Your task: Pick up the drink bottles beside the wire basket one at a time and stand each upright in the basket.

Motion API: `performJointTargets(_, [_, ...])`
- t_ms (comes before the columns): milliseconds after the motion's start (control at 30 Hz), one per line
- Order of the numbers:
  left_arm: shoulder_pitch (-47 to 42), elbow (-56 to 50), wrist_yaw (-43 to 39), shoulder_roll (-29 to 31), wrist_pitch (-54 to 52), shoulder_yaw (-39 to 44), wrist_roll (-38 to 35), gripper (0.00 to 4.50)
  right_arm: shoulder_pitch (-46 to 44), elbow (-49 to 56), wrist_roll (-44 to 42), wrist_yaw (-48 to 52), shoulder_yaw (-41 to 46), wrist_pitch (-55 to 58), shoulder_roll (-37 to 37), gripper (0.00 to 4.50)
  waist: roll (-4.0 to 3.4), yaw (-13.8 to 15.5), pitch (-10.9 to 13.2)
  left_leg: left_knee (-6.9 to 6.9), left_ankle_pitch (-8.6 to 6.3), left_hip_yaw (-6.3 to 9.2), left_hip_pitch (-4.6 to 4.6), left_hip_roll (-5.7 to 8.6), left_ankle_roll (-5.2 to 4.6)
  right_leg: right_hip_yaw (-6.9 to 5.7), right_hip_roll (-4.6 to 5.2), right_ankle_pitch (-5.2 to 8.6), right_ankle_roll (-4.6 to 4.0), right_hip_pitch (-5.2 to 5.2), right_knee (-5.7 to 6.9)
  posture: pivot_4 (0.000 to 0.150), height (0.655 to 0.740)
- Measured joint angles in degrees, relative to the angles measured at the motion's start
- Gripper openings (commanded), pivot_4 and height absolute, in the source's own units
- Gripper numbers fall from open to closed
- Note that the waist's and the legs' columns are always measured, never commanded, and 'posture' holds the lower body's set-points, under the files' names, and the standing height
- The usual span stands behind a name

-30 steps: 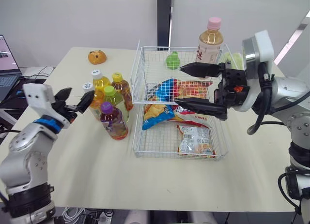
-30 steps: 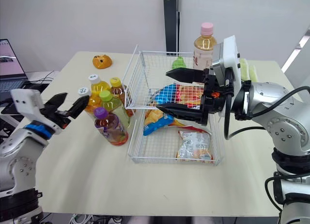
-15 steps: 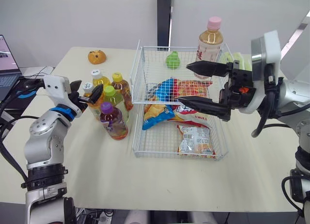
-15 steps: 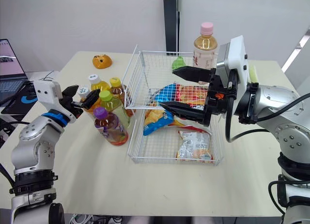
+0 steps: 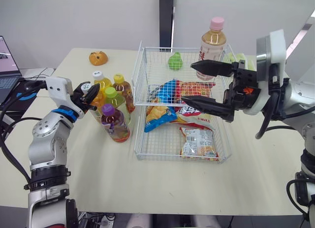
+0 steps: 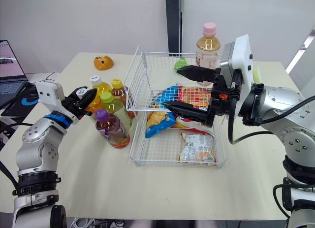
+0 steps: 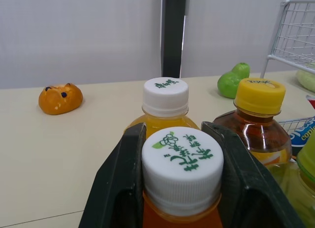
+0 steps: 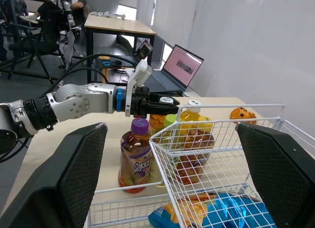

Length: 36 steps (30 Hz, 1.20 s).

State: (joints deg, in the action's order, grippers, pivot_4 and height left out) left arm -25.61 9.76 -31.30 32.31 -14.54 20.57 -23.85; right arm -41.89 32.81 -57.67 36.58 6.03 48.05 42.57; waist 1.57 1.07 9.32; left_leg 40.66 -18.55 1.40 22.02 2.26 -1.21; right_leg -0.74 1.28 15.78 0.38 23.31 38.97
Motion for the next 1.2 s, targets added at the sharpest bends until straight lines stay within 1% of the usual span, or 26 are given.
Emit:
performJointTargets(100, [0.44,-0.36,-0.29,0.28,-0.20,0.20,-0.61,1.38,0.00,0.20,-0.02,0.01,0.00,-0.02,0.00,4.50,0.00,-0.03,0.00,0.00,0.00,0.00,0.00,0.00,0.00,0.00,0.00,0.00,0.00,0.00,0.00,0.150,0.7400])
performJointTargets(233, [2.98,-2.94,-4.14,3.78,-4.24,1.61,-4.56,1.38,0.01,0.27,-0.03,0.01,0.00,-0.02,0.00,4.50,0.00,-0.60,0.02,-0.08,0.00,0.00,0.05,-0.01,0.00,0.01,0.00,0.00,0.00,0.07,-0.03,0.150,0.7400])
performJointTargets(300, [3.28,-3.25,-7.32,7.25,-7.41,2.50,-7.21,1.38,0.02,0.28,0.00,-0.01,-0.01,-0.06,-0.03,4.50,0.02,-0.75,0.06,-0.10,0.01,0.01,0.22,-0.01,0.01,-0.01,0.00,0.00,-0.01,0.24,-0.03,0.150,0.7400])
performJointTargets(400, [2.32,-2.96,-13.30,15.65,-13.50,5.29,-11.94,1.38,0.02,0.14,0.12,-0.04,-0.03,-0.33,-0.54,4.50,0.08,-1.07,0.07,-0.07,0.16,0.02,0.67,-0.01,0.27,-0.03,-0.01,0.00,0.00,0.69,0.02,0.150,0.7400])
performJointTargets(433, [1.23,-2.35,-16.48,20.25,-16.87,6.35,-14.13,1.38,0.02,0.03,0.20,-0.03,-0.05,-0.51,-0.66,4.50,0.11,-1.18,0.08,-0.04,0.18,0.03,0.88,-0.01,0.30,-0.05,-0.01,0.00,0.00,0.86,0.03,0.150,0.7400])
performJointTargets(500, [-1.15,-2.15,-20.00,25.06,-20.37,8.17,-16.71,1.38,0.07,-0.22,0.38,-0.03,-0.07,-0.74,-0.81,4.50,0.02,-1.19,0.13,-0.04,0.18,0.01,0.87,0.01,0.30,-0.03,-0.01,0.00,0.00,0.84,-0.01,0.150,0.7400])
performJointTargets(600, [-7.91,1.45,-27.50,33.09,-26.81,7.79,-20.19,1.38,0.17,-0.33,1.43,-0.22,-0.53,-1.48,-1.36,4.50,0.01,-0.91,0.14,-0.04,0.17,0.02,0.90,0.04,0.30,-0.04,0.00,0.00,0.00,0.83,-0.06,0.150,0.7400])
performJointTargets(667, [-14.57,5.27,-31.43,36.56,-29.03,4.86,-20.30,1.38,0.32,-0.25,2.22,-0.44,-0.45,-1.62,-1.48,4.50,0.02,-0.78,0.14,-0.01,0.17,0.01,0.90,0.05,0.29,-0.04,0.00,0.00,0.00,0.81,-0.06,0.150,0.7400])
performJointTargets(733, [-22.72,8.71,-34.99,38.19,-29.69,0.42,-19.58,1.38,0.37,-0.15,2.44,-0.57,-0.40,-1.75,-1.66,4.50,0.05,-0.59,0.15,0.05,0.17,0.02,0.91,0.05,0.29,-0.06,-0.01,0.00,0.00,0.81,-0.02,0.150,0.7400])
performJointTargets(833, [-38.71,13.95,-40.34,37.46,-29.94,-8.27,-16.07,1.38,0.46,0.33,2.47,-1.64,-0.35,-1.81,-2.12,4.50,0.09,-0.38,0.16,0.14,0.18,0.01,0.94,0.06,0.29,-0.06,-0.05,0.00,0.01,0.80,0.02,0.150,0.7400])
performJointTargets(867, [-44.30,16.10,-42.01,36.38,-29.74,-10.98,-14.43,1.38,0.68,0.72,2.48,-2.16,-0.17,-1.79,-2.13,4.50,0.09,-0.42,0.16,0.14,0.17,-0.01,0.93,0.07,0.28,-0.03,-0.04,0.00,0.01,0.80,0.04,0.150,0.7400])
performJointTargets(933, [-54.73,21.80,-44.00,31.92,-28.62,-14.86,-11.24,1.38,1.02,1.29,2.50,-3.84,0.12,-1.55,-2.17,4.50,0.11,-0.18,0.17,0.17,0.18,0.01,0.96,0.07,0.28,-0.07,-0.06,0.01,0.02,0.81,0.06,0.150,0.7400])
performJointTargets(1000, [-61.41,26.56,-45.65,28.00,-27.34,-16.90,-9.09,1.38,1.58,2.53,2.47,-5.38,0.26,-1.23,-2.03,4.50,0.11,-0.25,0.17,0.15,0.18,-0.04,0.95,0.07,0.27,-0.03,-0.06,0.01,0.03,0.84,0.05,0.150,0.7400])
performJointTargets(1067, [-67.88,33.75,-47.27,22.99,-24.79,-18.25,-6.25,1.38,2.84,4.19,2.50,-7.65,0.71,-0.78,-1.75,4.50,0.10,-0.48,0.18,0.15,0.17,-0.04,0.98,0.07,0.27,-0.03,-0.06,0.02,0.04,0.86,0.05,0.150,0.7400])
performJointTargets(1100, [-69.17,35.51,-47.61,21.58,-23.75,-18.47,-5.49,1.38,2.99,4.65,2.51,-8.40,0.81,-0.53,-1.67,4.50,0.09,-0.68,0.19,0.13,0.17,-0.05,0.99,0.07,0.27,-0.01,-0.06,0.02,0.04,0.89,0.03,0.150,0.7400])
performJointTargets(1200, [-73.47,43.43,-48.65,14.54,-17.56,-18.74,-2.09,1.38,4.84,7.84,3.87,-12.12,2.41,0.02,0.44,4.50,0.11,-1.08,0.21,0.13,0.17,-0.03,1.02,0.06,0.27,-0.02,-0.06,0.03,0.05,0.92,0.05,0.150,0.7400])
